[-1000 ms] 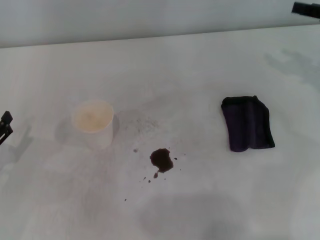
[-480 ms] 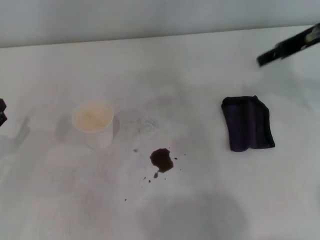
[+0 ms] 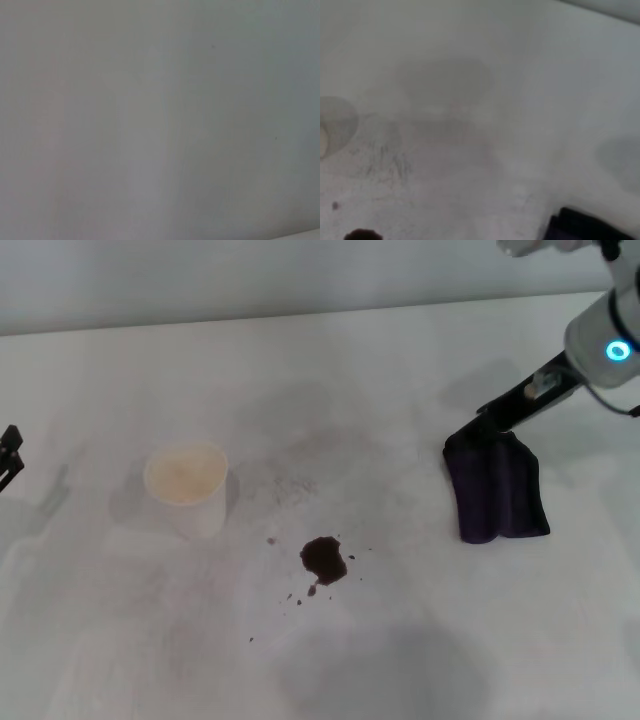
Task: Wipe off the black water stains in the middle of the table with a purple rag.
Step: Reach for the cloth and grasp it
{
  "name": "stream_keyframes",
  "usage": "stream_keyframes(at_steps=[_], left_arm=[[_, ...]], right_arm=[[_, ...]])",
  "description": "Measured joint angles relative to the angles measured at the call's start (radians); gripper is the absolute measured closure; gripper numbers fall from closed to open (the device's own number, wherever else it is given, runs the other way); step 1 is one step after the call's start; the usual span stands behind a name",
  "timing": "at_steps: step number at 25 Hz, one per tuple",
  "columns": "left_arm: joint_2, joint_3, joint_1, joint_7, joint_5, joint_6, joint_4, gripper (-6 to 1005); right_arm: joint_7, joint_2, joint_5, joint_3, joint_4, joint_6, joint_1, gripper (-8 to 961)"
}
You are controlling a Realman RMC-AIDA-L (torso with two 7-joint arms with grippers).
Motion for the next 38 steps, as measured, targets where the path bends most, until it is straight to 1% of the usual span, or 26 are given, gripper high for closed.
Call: stream_keyframes(at_steps=[6, 14, 19, 32, 37, 38], left_arm=[[0.000, 0.000, -0.007, 0.009, 0.000, 0.000, -0.002, 116], [0.002, 0.000, -0.020, 0.013, 0.004, 0.010, -0.002, 116], [0.003, 0.007, -0.029, 0.021, 0.006, 0.029, -0.002, 116], [0.001, 0.008, -0.040, 0.022, 0.008, 0.042, -0.002, 117], [0.001, 0.008, -0.044, 0.022, 0.010, 0.042, -0.002, 117], [0.001, 0.008, -0.044, 0.022, 0.012, 0.042, -0.002, 117]], right_arm=[[0.016, 0.002, 0.009, -0.037, -0.125, -0.084, -0.001, 276], [0.056, -0.001, -0.001, -0.064, -0.174, -0.121, -0.005, 287], [0.080, -0.002, -0.045, -0.080, -0.191, -0.122, 0.001, 294], [0.087, -0.002, -0.087, -0.136, -0.257, -0.134, 0.049, 312], [0.095, 0.001, -0.117, -0.170, -0.288, -0.138, 0.073, 551], [0.097, 0.002, -0.119, -0.183, -0.291, -0.140, 0.077, 579]])
